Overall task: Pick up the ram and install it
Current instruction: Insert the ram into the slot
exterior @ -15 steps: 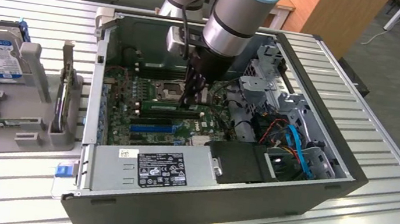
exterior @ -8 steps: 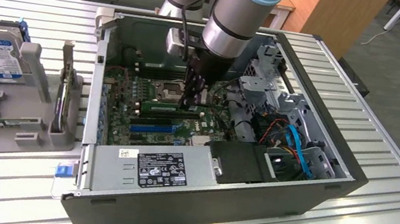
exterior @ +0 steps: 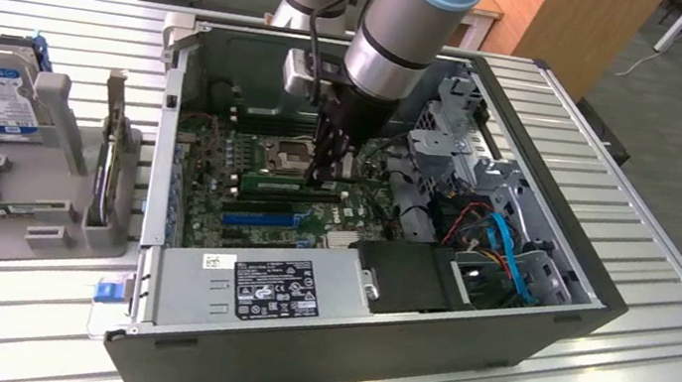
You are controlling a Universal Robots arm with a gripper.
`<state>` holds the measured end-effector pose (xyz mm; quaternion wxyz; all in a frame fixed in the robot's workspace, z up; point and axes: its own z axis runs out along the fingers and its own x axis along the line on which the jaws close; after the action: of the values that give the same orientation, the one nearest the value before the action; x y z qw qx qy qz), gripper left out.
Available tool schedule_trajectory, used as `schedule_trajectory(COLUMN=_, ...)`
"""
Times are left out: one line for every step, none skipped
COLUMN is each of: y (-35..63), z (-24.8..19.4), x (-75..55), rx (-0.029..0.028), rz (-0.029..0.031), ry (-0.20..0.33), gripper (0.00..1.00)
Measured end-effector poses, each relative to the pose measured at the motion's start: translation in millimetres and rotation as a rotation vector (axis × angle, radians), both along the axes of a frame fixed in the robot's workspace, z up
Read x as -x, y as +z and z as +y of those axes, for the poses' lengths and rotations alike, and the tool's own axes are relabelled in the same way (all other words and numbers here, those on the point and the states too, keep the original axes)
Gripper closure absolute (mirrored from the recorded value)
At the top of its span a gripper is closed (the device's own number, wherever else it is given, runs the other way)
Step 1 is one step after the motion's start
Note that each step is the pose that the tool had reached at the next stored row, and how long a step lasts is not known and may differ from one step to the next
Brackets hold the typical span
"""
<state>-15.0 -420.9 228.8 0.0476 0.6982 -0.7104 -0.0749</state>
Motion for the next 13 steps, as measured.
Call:
schedule_trajectory(y=0.0, z=0.0, x=0.0, rx=0.0, rz=0.0, ry=0.0, gripper=0.89)
schedule_trajectory(y=0.0, z=0.0, x=0.2, rx=0.0, rz=0.0001, ry=0.0, gripper=0.89)
schedule_trajectory(y=-0.5, z=0.0, x=0.2, rx=0.0, rz=0.0, ry=0.0, gripper=0.89)
schedule_trajectory(y=-0.5, z=0.0, x=0.2, rx=0.0, rz=0.0, ry=0.0, gripper=0.89)
schedule_trajectory(y=-0.5, z=0.0, x=0.3, rx=0.0001, rz=0.0001, ry=0.0, gripper=0.89)
schedule_trajectory(y=-0.7, z=0.0, x=0.7, rx=-0.0001, rz=0.0, ry=0.0, gripper=0.89)
schedule_trajectory(y=-0.8, z=0.0, x=0.9, rx=-0.0001, rz=0.0, ry=0.0, gripper=0.89)
schedule_trajectory(y=-0.8, z=0.0, x=1.1, rx=-0.0001, rz=0.0, ry=0.0, gripper=0.89)
schedule_trajectory(y=-0.8, z=0.0, x=1.3, rx=0.0, rz=0.0001, ry=0.0, gripper=0.89)
schedule_trajectory(y=-0.8, z=0.0, x=1.3, rx=0.0, rz=0.0001, ry=0.0, gripper=0.89)
schedule_trajectory(y=-0.9, z=0.0, x=1.3, rx=0.0, rz=0.0, ry=0.0, gripper=0.89)
schedule_trajectory(y=-1.0, z=0.0, x=1.4, rx=0.0, rz=0.0, ry=0.0, gripper=0.89)
schedule_trajectory(y=-1.0, z=0.0, x=1.4, rx=-0.0001, rz=0.0, ry=0.0, gripper=0.89)
